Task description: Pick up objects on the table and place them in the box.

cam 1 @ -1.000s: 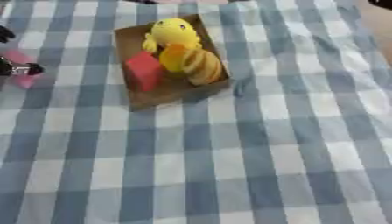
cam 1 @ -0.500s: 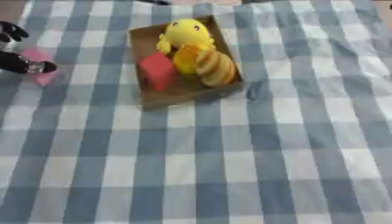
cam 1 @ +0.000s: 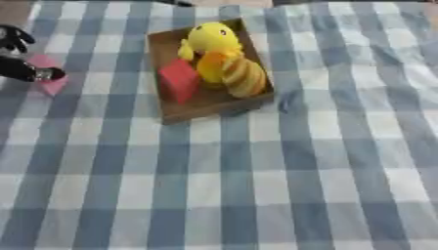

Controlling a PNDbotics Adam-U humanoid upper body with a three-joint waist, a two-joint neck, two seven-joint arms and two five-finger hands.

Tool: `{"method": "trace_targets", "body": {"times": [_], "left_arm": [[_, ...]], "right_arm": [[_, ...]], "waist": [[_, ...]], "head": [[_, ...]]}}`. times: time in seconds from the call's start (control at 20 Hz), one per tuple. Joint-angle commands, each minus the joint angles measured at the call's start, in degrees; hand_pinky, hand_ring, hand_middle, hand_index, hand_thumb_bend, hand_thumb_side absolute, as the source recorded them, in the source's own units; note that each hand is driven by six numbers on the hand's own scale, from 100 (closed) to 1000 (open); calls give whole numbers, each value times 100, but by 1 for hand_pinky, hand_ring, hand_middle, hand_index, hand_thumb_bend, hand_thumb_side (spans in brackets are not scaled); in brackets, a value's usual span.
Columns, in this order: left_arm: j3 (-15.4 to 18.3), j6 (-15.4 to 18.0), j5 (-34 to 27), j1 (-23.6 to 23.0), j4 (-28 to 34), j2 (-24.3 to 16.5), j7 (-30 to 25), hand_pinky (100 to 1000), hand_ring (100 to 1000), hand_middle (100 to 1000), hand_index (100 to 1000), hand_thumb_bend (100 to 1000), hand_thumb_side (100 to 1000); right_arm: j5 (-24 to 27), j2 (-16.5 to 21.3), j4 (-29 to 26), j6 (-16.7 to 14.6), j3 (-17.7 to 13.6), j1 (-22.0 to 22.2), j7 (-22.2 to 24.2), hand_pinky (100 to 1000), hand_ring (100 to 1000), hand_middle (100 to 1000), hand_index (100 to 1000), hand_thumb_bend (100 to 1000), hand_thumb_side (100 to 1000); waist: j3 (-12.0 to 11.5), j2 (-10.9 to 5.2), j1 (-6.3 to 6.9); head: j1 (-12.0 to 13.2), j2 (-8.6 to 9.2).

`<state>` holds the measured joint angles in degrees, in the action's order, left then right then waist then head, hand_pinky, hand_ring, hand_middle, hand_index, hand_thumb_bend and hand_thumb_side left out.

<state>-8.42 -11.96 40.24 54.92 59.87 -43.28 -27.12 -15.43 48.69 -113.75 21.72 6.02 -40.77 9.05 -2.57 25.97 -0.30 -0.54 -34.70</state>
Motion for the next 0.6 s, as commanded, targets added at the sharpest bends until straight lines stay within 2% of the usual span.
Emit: {"method": "trace_targets", "body": {"times": [0.05,0.35,0.6], "left_arm": [[95,0,-24,73,-24,-163,-64,872,853,719,872,581,551],[120,10,45,56,-119,-163,-142,869,847,715,865,535,530],[121,19,92,44,-161,-150,-194,852,791,621,837,473,525]], "right_arm": [[20,145,-84,3,-99,-52,-34,793,750,712,805,100,674],[34,140,-84,12,-106,-43,-61,794,750,712,806,100,680],[37,131,-84,39,-108,-33,-74,794,751,713,806,100,683]], "waist": [[11,-108,7],[15,-74,9],[15,-59,4]], "head": [[3,67],[-14,63],[-19,68]]}}
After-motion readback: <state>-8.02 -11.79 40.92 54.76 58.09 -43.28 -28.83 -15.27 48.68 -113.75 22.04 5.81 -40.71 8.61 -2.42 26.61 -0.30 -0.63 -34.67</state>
